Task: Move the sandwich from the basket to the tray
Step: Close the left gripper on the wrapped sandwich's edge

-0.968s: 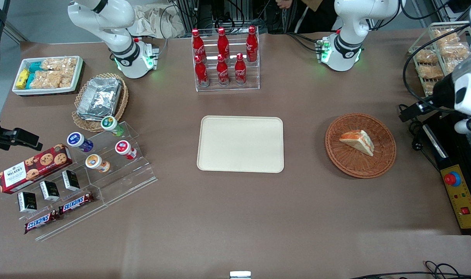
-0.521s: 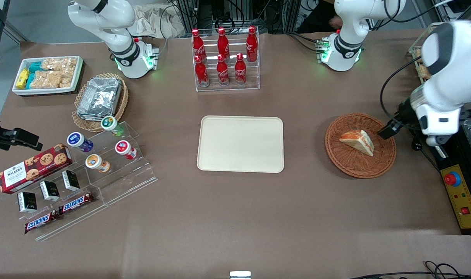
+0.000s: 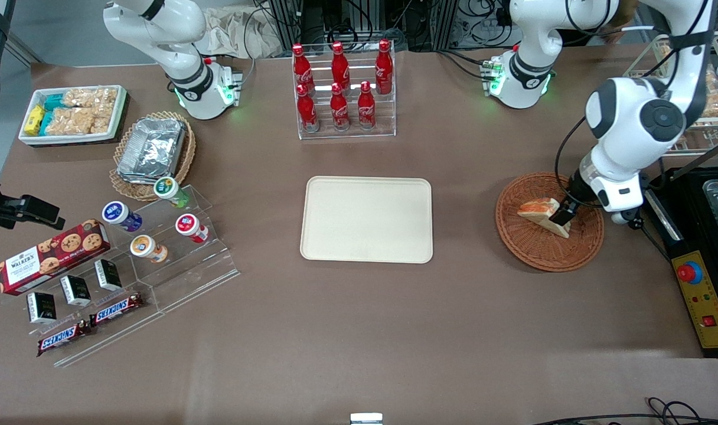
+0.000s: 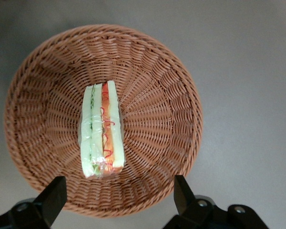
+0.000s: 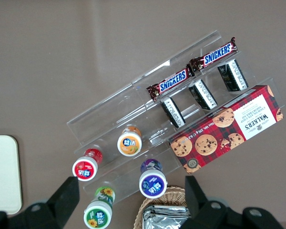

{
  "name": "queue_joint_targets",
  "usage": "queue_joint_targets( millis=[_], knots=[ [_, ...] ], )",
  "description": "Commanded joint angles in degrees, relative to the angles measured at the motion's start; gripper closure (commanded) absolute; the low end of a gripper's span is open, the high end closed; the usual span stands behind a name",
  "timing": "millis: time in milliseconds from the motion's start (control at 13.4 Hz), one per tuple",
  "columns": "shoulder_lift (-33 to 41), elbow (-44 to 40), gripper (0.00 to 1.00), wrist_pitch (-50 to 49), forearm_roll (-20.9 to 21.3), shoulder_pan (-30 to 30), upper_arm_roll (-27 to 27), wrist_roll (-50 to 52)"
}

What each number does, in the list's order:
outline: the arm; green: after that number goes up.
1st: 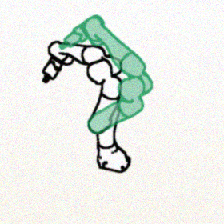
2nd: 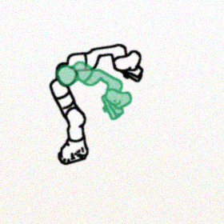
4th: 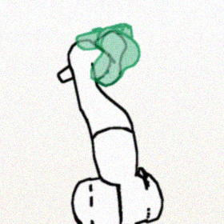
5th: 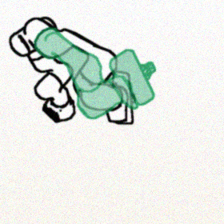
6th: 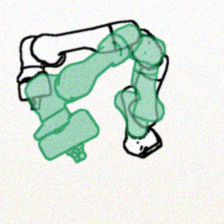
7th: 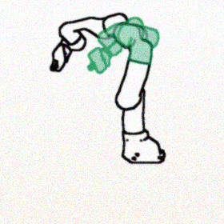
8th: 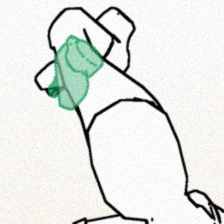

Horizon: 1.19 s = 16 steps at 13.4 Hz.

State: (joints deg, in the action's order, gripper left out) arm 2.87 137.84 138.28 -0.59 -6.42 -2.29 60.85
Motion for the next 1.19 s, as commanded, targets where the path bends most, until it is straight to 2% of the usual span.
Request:
queue_joint_targets(
  millis=[0,447,521,670,1117],
  knots=[
    [-1.5,6.1,0.00,10.2,0.3,0.1,0.1,4.7],
    [-5.5,9.5,0.00,17.5,0.2,0.1,-2.4,5.8],
    [-6.0,9.4,0.20,17.9,0.2,0.1,-2.4,5.8],
    [-6.2,9.3,1.00,17.9,0.2,0.1,-2.5,5.8],
    [-5.7,8.2,1.00,17.5,0.1,0.1,-2.5,6.0]
  ],
)
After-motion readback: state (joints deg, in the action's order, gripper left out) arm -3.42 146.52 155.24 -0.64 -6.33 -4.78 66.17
